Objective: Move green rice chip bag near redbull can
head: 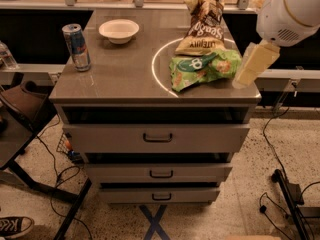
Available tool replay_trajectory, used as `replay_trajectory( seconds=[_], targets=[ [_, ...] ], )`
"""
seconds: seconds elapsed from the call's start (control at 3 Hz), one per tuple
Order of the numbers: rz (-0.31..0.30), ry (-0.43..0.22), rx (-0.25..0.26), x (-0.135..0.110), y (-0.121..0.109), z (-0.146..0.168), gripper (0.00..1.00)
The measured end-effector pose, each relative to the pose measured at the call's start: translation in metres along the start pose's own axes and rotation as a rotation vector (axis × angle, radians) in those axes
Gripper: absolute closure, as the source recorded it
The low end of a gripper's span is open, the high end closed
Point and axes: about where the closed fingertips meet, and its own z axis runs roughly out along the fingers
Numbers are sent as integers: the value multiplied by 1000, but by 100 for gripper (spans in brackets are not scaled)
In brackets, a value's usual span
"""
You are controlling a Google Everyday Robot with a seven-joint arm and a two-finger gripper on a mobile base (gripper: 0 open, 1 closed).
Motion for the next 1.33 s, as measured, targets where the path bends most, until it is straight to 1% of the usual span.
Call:
replay_trajectory(
  seconds=[0.33, 0.67, 1.0, 1.33],
  targets=[
    [-9, -66, -18, -16, -14, 36, 0],
    [-1, -125, -86, -31, -15, 81, 0],
    [19, -166, -128, -34, -17, 117, 0],
    [33, -195, -145, -32, -26, 144, 0]
  ],
)
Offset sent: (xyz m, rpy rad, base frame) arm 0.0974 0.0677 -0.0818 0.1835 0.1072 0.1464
